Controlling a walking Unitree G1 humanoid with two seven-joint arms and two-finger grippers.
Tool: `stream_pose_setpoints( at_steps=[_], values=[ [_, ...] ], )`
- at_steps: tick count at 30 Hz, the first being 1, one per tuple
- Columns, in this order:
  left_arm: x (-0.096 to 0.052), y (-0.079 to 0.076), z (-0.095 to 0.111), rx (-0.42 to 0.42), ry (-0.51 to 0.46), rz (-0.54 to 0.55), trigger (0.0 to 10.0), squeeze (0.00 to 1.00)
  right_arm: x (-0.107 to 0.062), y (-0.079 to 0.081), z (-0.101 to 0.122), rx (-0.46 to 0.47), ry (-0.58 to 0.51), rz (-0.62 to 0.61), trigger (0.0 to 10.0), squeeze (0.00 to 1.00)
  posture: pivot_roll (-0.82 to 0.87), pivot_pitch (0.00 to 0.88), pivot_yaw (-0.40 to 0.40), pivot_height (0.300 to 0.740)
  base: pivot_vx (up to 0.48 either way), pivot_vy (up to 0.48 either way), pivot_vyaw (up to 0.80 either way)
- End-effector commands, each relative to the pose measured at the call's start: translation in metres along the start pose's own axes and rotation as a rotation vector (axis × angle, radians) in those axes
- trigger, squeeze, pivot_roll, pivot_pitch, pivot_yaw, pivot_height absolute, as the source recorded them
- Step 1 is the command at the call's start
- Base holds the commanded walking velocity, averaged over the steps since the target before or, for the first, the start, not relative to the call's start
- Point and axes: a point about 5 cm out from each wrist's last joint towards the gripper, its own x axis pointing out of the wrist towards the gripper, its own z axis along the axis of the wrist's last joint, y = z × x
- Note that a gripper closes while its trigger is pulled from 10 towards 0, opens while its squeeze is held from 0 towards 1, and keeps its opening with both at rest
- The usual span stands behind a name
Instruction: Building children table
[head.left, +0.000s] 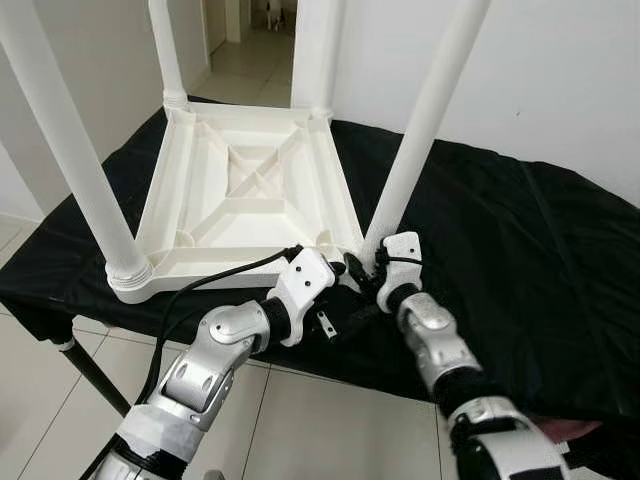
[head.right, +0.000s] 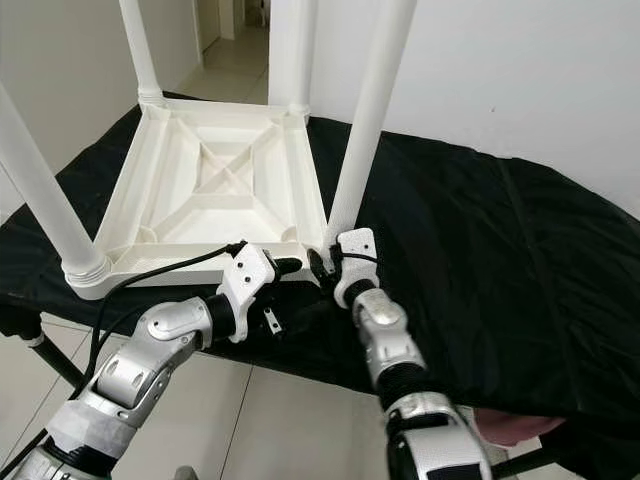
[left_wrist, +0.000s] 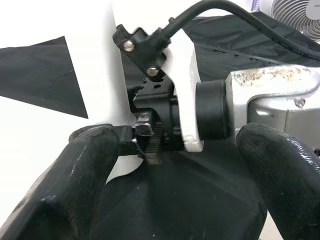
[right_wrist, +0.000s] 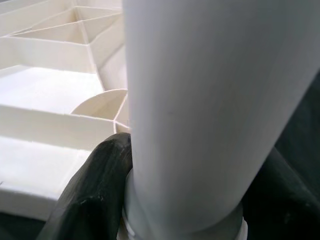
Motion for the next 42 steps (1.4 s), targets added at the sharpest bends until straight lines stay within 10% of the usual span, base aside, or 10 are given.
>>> stream_pose_setpoints(
  at_steps=[1, 12, 13, 14, 15, 22, 23, 42],
  values=[
    [0.000, -0.002, -0.002, -0.010, 0.012, -0.011, 10.0, 0.00, -0.003, -0.012, -0.003, -0.003, 0.030, -0.132, 10.0, 0.00, -0.02, 0.000, -0.084, 0.740, 0.000, 0.000, 0.00],
    [0.000, -0.001, -0.002, -0.013, 0.007, 0.006, 10.0, 0.00, -0.010, 0.001, 0.008, 0.037, -0.004, -0.229, 10.0, 0.00, -0.01, 0.000, -0.101, 0.740, 0.000, 0.000, 0.00],
    [0.000, -0.002, -0.002, -0.015, 0.006, 0.005, 10.0, 0.00, -0.011, -0.006, 0.012, 0.045, -0.018, -0.239, 10.0, 0.25, -0.01, 0.000, -0.102, 0.740, 0.000, 0.000, 0.00],
    [0.000, -0.002, -0.002, -0.015, 0.006, 0.005, 10.0, 0.00, -0.011, -0.006, 0.012, 0.045, -0.018, -0.239, 10.0, 0.25, -0.01, 0.000, -0.102, 0.740, 0.000, 0.000, 0.00],
    [0.000, -0.002, -0.002, -0.015, 0.006, 0.005, 10.0, 0.00, -0.012, -0.009, 0.014, 0.049, -0.026, -0.238, 10.0, 1.00, -0.01, 0.000, -0.102, 0.740, 0.000, 0.000, 0.00],
    [0.001, -0.001, -0.001, -0.014, 0.002, 0.009, 10.0, 0.00, -0.016, -0.014, 0.024, 0.033, -0.072, -0.135, 10.0, 1.00, -0.01, 0.000, -0.104, 0.740, 0.000, 0.000, 0.00],
    [0.001, -0.001, -0.001, -0.014, 0.002, 0.009, 10.0, 0.00, -0.018, -0.015, 0.024, 0.035, -0.073, -0.096, 10.0, 0.00, -0.01, 0.000, -0.104, 0.740, 0.000, 0.000, 0.00],
    [0.002, 0.001, -0.001, -0.009, 0.005, -0.004, 10.0, 0.00, -0.016, -0.048, 0.027, -0.186, -0.055, 0.308, 10.0, 0.00, -0.02, 0.000, -0.082, 0.740, 0.000, 0.000, 0.00]
  ],
)
